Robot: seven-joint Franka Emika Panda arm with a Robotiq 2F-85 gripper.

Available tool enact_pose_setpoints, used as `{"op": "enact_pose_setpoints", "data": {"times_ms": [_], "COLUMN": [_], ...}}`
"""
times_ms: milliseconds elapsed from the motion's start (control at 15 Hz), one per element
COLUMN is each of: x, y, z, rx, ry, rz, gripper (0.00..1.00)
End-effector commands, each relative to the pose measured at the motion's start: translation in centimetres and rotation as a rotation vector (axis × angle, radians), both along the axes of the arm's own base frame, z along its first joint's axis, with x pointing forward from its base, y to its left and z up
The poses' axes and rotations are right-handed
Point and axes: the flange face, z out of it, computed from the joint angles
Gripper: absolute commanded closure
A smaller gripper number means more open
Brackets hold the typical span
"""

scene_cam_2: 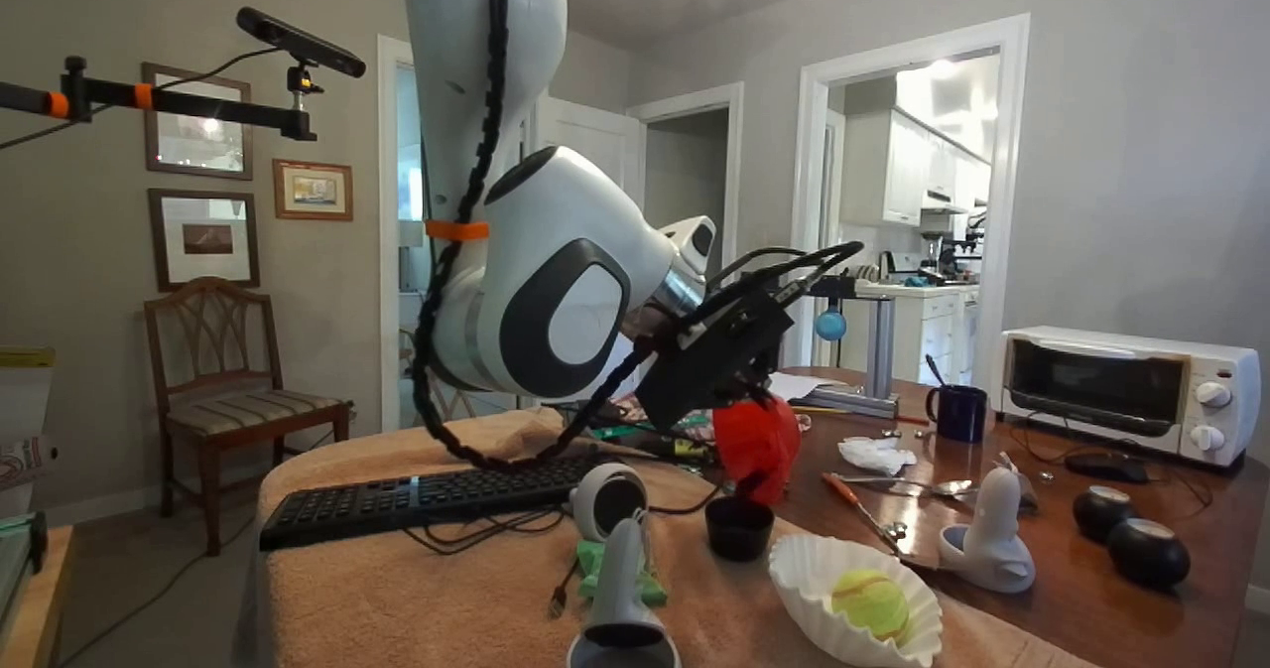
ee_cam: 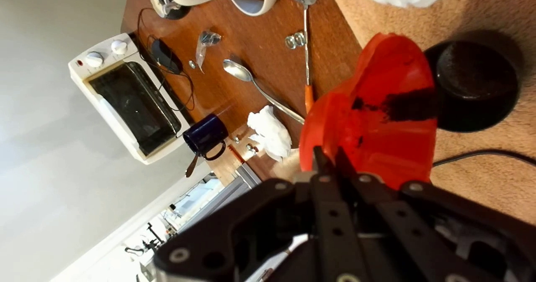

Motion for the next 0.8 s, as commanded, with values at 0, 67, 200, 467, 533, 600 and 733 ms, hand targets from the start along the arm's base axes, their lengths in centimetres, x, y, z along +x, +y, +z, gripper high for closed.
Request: {"op": "enact_pose_setpoints", "data": {"times_ms": [0, 67, 200, 467, 533, 600, 733], "x": [-0.50, -0.42, -0.41, -0.54, -0.50, -0.56, -0.32], "y": [0.51, 0.36, 0.46, 0.72, 0.62, 0.84, 0.70], "z": [-0.44, -0.44, -0.60, -0.65, -0.65, -0.72, -0.67], "rx": [-0.009, -0.022, -0.037, -0.048, -0.058, -0.046, -0.022], "ry": [0.009, -0.009, -0.008, -0.008, -0.025, -0.007, 0.010], "rz": [0.020, 0.003, 0.008, 0.024, 0.009, 0.024, 0.012], "gripper": [0.99, 0.99, 0.99, 0.99, 0.99, 0.99, 0.99]}}
